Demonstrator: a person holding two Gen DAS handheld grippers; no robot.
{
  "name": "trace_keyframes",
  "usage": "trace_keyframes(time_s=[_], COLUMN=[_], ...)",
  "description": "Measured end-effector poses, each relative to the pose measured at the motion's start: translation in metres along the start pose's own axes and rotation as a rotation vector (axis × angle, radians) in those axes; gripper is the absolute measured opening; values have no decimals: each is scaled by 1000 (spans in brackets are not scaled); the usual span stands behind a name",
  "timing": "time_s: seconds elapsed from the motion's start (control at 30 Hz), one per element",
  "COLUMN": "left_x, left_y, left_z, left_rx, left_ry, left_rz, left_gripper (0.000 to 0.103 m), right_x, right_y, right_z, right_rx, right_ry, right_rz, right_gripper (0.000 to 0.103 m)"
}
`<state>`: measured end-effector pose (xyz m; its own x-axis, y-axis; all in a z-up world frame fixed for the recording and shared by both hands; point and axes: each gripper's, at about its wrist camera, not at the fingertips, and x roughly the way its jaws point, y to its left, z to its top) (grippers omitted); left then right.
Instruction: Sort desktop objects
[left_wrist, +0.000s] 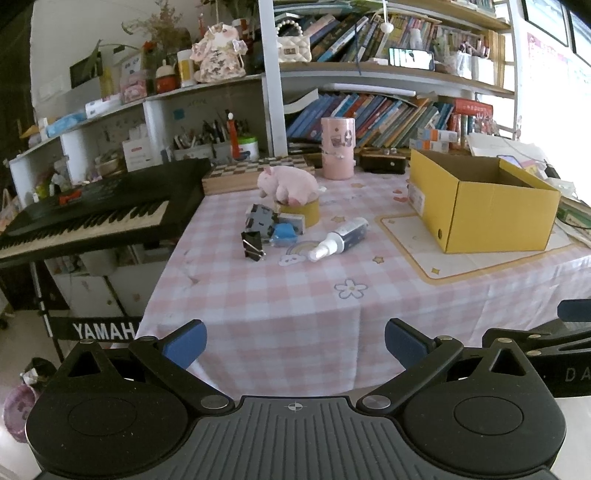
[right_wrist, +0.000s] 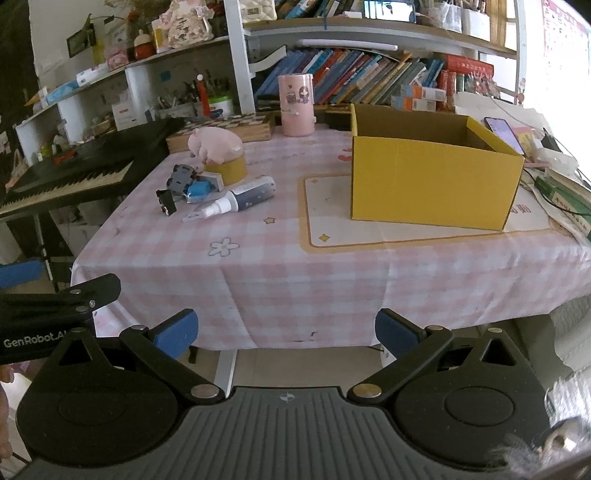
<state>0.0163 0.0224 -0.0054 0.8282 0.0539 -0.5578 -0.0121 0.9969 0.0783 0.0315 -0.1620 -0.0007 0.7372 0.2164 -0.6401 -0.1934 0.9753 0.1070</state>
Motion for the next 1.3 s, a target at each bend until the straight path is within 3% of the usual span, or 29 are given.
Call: trace_keyframes(time_s=[0.7,1.3], left_x=[11,53], left_y=[3,21], left_z=[7,22], left_rx=[-16,-43], left_ry=[40,73], left_rz=[6,74], left_gripper=[103,103], right_x=[7,63], right_y=[1,16], right_z=[10,40], right_rx=[-37,-104], right_ry=[23,47], right_rz=[9,85], right_gripper=[103,103])
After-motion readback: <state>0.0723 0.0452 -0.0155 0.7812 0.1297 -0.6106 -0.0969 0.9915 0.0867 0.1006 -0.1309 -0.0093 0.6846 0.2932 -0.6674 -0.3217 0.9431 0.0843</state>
